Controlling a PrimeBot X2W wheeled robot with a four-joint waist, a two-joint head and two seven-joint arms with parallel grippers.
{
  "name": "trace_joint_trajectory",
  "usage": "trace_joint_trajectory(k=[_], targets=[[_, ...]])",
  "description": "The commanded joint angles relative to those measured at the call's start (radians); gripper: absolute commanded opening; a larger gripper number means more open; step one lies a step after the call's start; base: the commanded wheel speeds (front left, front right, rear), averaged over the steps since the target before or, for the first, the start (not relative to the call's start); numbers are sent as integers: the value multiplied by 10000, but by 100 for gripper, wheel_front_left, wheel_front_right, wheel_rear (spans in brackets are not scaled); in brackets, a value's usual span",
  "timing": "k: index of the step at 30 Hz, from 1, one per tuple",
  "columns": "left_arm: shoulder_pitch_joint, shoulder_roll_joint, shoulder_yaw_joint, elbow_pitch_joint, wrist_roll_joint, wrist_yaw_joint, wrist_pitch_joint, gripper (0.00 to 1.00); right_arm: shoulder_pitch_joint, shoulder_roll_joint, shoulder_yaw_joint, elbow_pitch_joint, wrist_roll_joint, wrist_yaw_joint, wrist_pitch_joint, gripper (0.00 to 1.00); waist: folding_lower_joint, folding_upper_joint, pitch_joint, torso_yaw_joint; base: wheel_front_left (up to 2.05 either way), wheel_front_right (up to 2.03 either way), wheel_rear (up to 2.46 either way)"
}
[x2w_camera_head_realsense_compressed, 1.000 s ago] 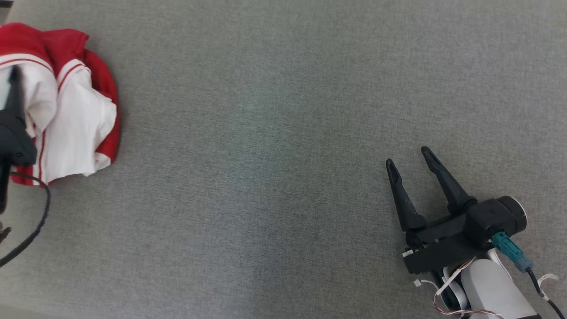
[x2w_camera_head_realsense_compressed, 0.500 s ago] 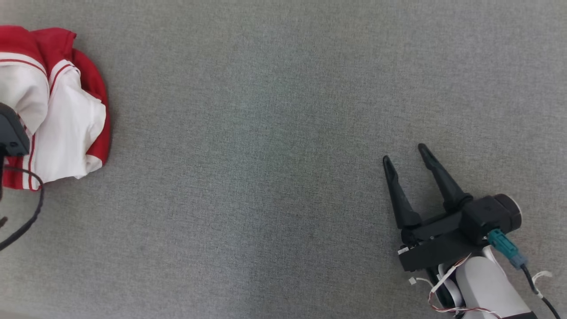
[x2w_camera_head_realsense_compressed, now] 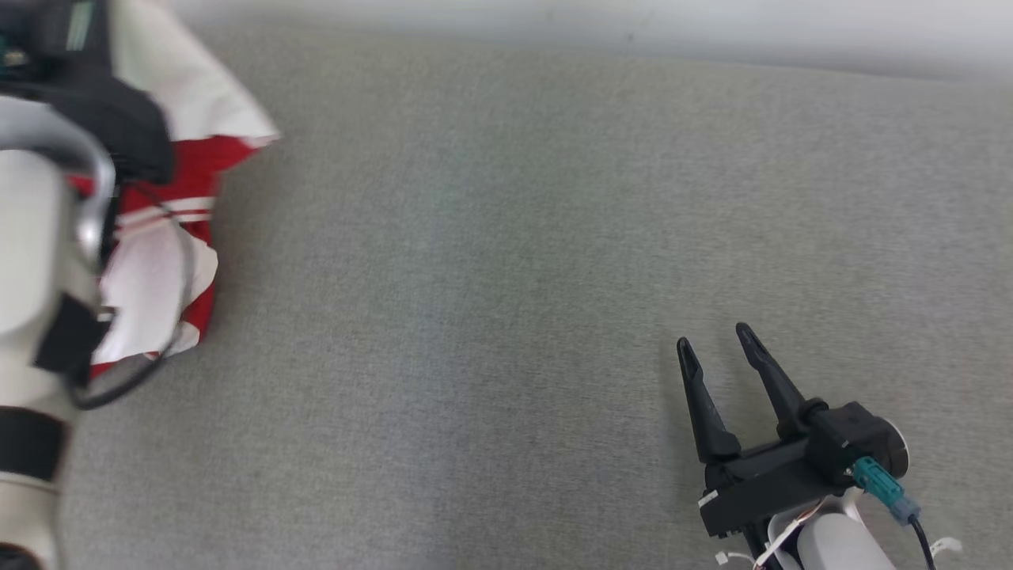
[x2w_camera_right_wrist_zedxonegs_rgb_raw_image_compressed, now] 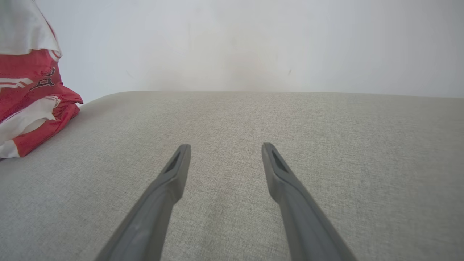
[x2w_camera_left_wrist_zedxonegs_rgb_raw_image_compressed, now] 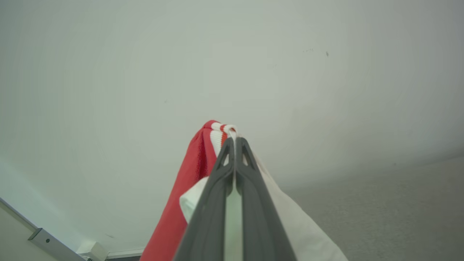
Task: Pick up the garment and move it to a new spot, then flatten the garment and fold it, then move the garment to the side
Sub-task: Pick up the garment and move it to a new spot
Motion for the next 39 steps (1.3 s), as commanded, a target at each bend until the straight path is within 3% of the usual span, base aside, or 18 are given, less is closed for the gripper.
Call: trace_joint_trajectory(k=[1, 10, 15, 20, 22, 30, 39], targets=[[-90, -337, -137, -192, -19, -46, -72, 0, 164, 91, -43, 48, 43, -21, -3, 100, 1, 1, -526, -493, 0, 0, 0], [561, -2469, -1064, -1089, -501, -299, -254, 0, 588, 419, -175, 190, 66, -21, -3, 100, 1, 1, -1125, -1516, 0, 0, 0], [1042, -3283, -1455, -956, -1024, -325, -458, 0, 680, 494, -224, 167, 16, -21, -3, 100, 1, 1, -1233, -2249, 0, 0, 0], [1359, -3482, -2180, -1033, -1698, -388, -590, 0, 715, 526, -236, 140, -23, -21, -5, 100, 1, 1, -1185, -2827, 0, 0, 0], [1522, -3507, -2921, -1463, -2303, -358, -661, 0, 722, 521, -250, 187, -5, -21, -5, 100, 1, 1, -1152, -3071, 0, 0, 0], [1365, -3464, -4979, -2070, -4023, 692, -886, 0, 608, 625, -126, 238, 74, -21, -5, 100, 1, 1, -985, -3740, 0, 0, 0], [1318, -3466, -5577, -1090, -4351, 1101, -1125, 0, 522, 715, -213, 212, 106, -21, -5, 100, 1, 1, -825, -3720, 0, 0, 0]])
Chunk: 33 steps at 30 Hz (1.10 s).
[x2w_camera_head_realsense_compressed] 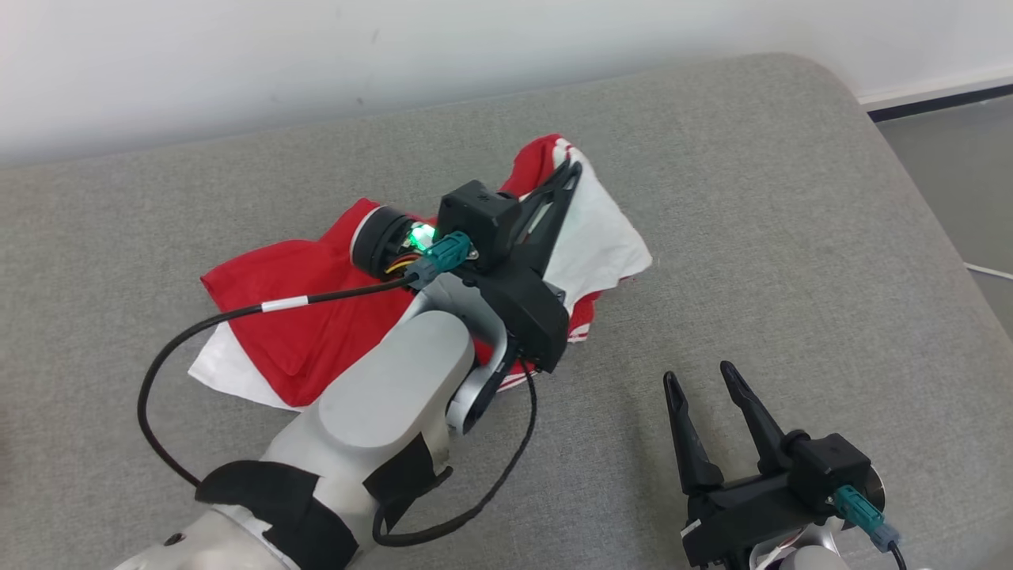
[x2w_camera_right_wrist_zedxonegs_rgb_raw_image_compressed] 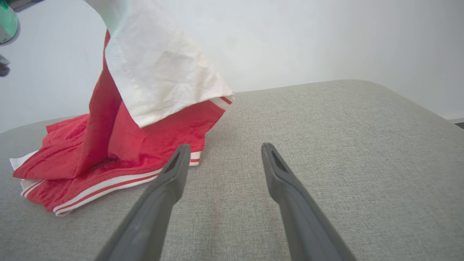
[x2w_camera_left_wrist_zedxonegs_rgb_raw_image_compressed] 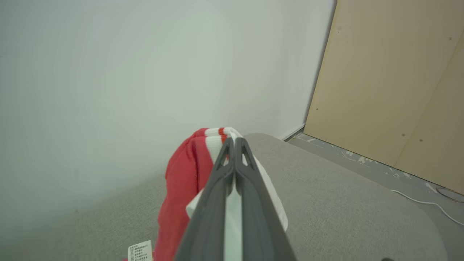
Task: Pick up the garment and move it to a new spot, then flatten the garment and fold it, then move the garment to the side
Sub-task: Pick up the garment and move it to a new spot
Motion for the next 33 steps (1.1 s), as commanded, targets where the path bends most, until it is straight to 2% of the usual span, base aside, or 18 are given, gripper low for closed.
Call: trace_joint_trajectory(k=[1, 11, 12, 13, 17, 23, 33], targets=[[11, 11, 17, 217, -44, -24, -67, 0, -93, 63, 7, -7, 64, -21, -5, 100, -1, 0, 12, 84, 0, 0, 0], [502, 6, 406, 1079, 701, -199, -63, 0, -39, 96, 88, 71, 32, -21, -5, 100, -1, 0, -172, 437, 0, 0, 0], [593, 9, 447, 1163, 837, -169, -63, 24, -37, 76, 96, 85, 59, -21, -3, 100, -1, 0, -199, 456, 0, 0, 0], [733, 12, 543, 1216, 861, -178, -63, 100, -36, 47, 107, 91, 92, -21, -5, 100, -1, 0, -216, 473, 0, 0, 0], [1115, 93, 990, 1205, 1285, -89, -62, 100, 71, 1, 83, 112, 89, -21, -3, 100, -1, 0, -326, 572, 0, 0, 0], [2357, 634, 1939, 489, 2144, 193, -65, 100, 138, 10, 32, 141, 42, -21, -3, 100, -1, 0, -496, 679, 0, 0, 0], [4851, 1334, 4226, -1362, 3462, 499, -64, 100, 255, 13, -59, 144, -18, -21, -3, 100, -1, 0, -690, 1010, 0, 0, 0]])
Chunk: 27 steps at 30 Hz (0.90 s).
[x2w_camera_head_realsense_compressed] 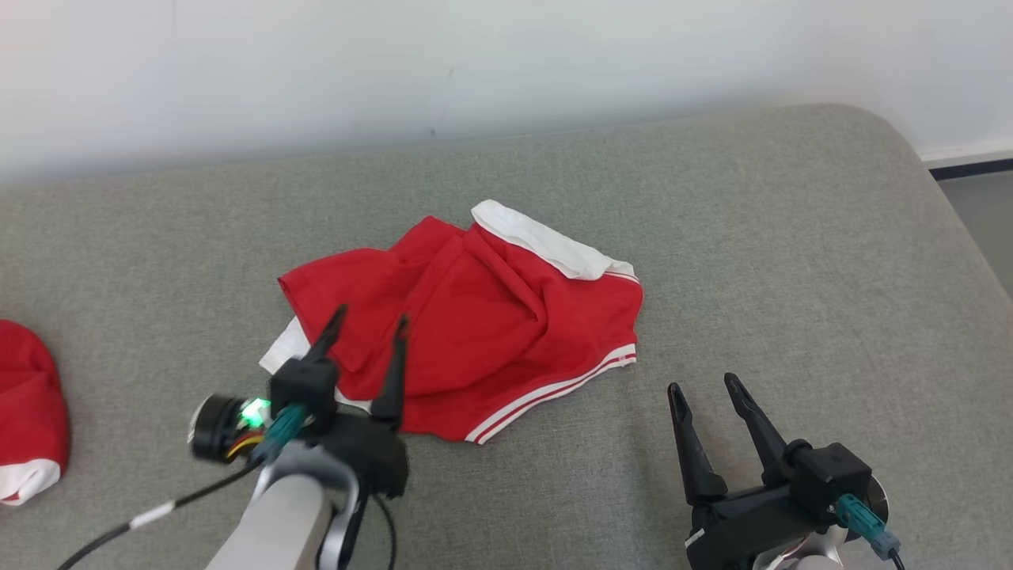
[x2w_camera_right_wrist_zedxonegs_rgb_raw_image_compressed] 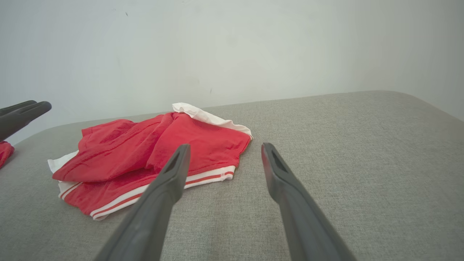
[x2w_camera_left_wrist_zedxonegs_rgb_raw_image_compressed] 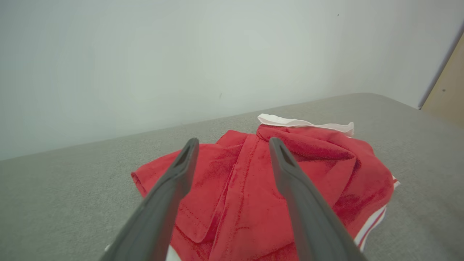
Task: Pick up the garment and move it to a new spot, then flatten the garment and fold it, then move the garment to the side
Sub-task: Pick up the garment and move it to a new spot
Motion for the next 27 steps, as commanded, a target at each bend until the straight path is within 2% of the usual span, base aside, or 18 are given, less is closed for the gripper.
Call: trace_joint_trajectory(k=[1, 6, 15, 27], targets=[[320, 41, 207, -188, 168, 8, -33, 100, 140, 2, 17, 0, -25, -21, -3, 100, 0, 0, -55, 57, 0, 0, 0], [1547, 83, 1389, -1071, 799, 34, -33, 100, 206, -36, 7, -14, -111, -21, -3, 100, 0, 0, -206, 186, 0, 0, 0], [3554, -265, 3215, -2113, 1647, -165, -34, 100, 438, -4, -59, 45, -132, -21, -4, 100, 0, 0, -587, 358, 0, 0, 0], [5308, -651, 4597, -2842, 2643, -1222, -34, 100, 699, 78, -56, 77, -173, -21, -4, 100, 0, 0, -954, 610, 0, 0, 0]])
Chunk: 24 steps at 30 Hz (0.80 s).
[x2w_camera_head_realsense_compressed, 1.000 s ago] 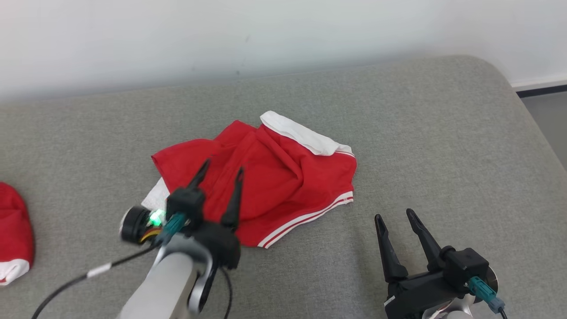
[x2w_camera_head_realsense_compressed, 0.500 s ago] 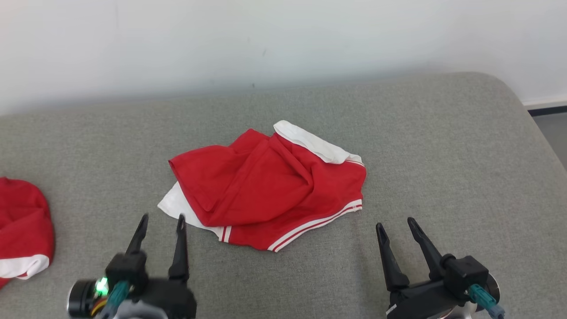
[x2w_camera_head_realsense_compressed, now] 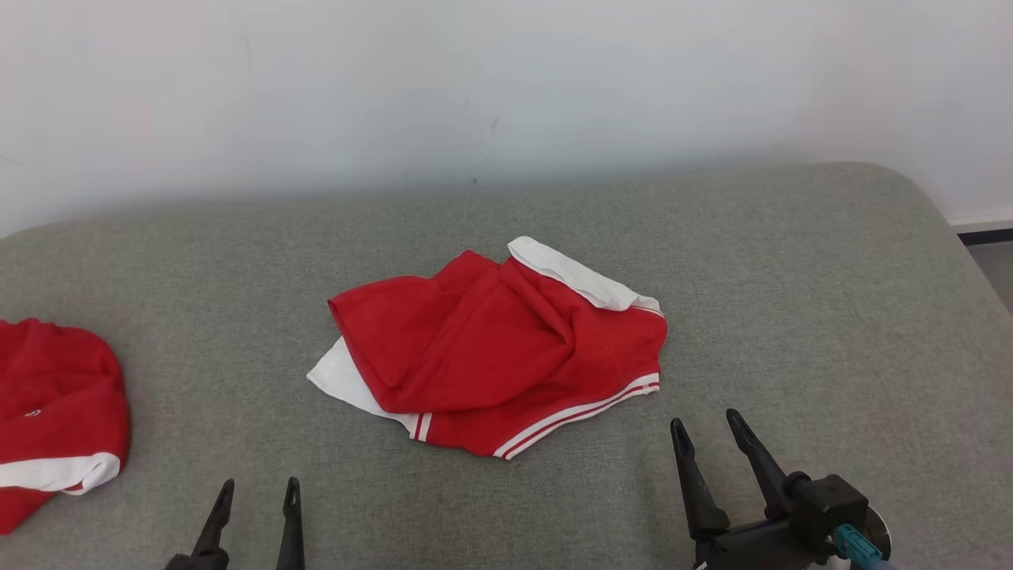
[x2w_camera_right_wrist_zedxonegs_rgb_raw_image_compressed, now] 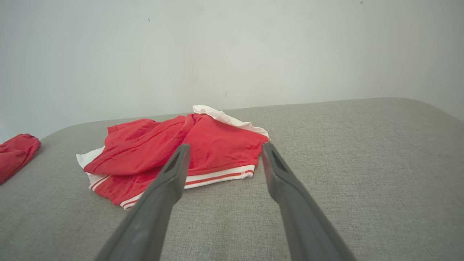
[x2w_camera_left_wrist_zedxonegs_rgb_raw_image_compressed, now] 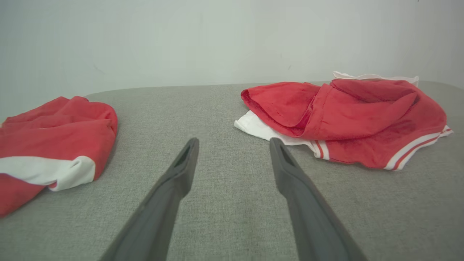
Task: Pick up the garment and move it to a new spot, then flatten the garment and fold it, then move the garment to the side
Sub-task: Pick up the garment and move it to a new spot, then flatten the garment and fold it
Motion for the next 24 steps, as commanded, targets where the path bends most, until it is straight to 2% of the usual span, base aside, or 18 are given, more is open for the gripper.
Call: trace_joint_trajectory(k=[1, 13, 24], targets=[[147, -56, 129, -65, 136, -100, -34, 100, 99, 28, 5, -6, -41, -21, -3, 100, 1, 0, -43, 61, 0, 0, 0], [581, -297, 826, -37, 376, -625, -34, 100, 175, 72, 210, 46, 23, -21, -4, 100, 1, 0, -232, 139, 0, 0, 0], [808, -488, 1077, -32, 455, -801, -34, 100, 194, 32, 271, 54, 40, -21, -3, 100, 1, 0, -314, 71, 0, 0, 0]])
